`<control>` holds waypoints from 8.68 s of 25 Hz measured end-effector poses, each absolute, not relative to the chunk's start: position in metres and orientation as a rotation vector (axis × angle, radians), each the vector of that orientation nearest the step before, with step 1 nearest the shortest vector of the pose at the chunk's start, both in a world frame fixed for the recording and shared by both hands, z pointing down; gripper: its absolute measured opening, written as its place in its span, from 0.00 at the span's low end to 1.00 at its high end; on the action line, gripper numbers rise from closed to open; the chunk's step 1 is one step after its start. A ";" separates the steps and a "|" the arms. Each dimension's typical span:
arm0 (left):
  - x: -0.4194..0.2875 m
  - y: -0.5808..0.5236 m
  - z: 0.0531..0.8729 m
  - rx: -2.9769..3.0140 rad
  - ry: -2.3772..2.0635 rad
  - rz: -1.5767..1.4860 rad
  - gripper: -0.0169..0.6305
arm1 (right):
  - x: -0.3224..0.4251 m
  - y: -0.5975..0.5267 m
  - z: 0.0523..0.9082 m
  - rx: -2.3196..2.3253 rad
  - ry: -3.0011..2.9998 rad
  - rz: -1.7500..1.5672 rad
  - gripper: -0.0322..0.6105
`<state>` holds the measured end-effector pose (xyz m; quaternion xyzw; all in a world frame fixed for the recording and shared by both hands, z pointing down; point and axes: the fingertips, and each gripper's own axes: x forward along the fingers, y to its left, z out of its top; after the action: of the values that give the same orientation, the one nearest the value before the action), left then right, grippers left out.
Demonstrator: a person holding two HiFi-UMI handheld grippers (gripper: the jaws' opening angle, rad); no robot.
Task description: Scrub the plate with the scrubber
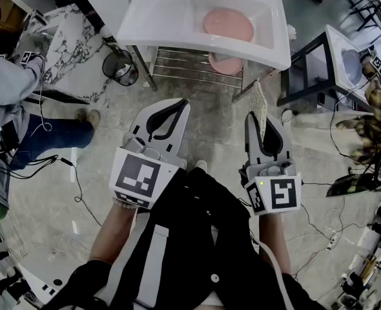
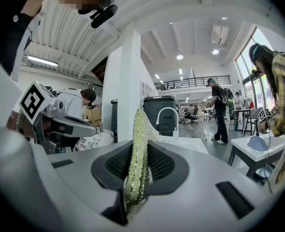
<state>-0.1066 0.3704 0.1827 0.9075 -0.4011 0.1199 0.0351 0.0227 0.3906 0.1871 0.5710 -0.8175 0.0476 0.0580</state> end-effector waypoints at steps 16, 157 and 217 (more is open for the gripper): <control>-0.101 0.368 0.183 2.836 -1.172 0.370 0.03 | 0.007 0.392 0.191 1.681 -2.458 0.119 0.16; -0.002 -0.112 0.458 2.110 -1.074 0.724 0.23 | 0.128 -0.056 0.356 1.548 -2.229 0.433 0.16; 0.004 -0.141 0.548 1.762 -0.980 0.676 0.06 | 0.156 -0.131 0.517 1.334 -1.879 0.490 0.16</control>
<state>0.0036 -0.1413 0.5484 0.7243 -0.4027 0.2777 0.4859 0.1559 -0.1308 0.5174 0.5231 -0.7368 0.1922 0.3829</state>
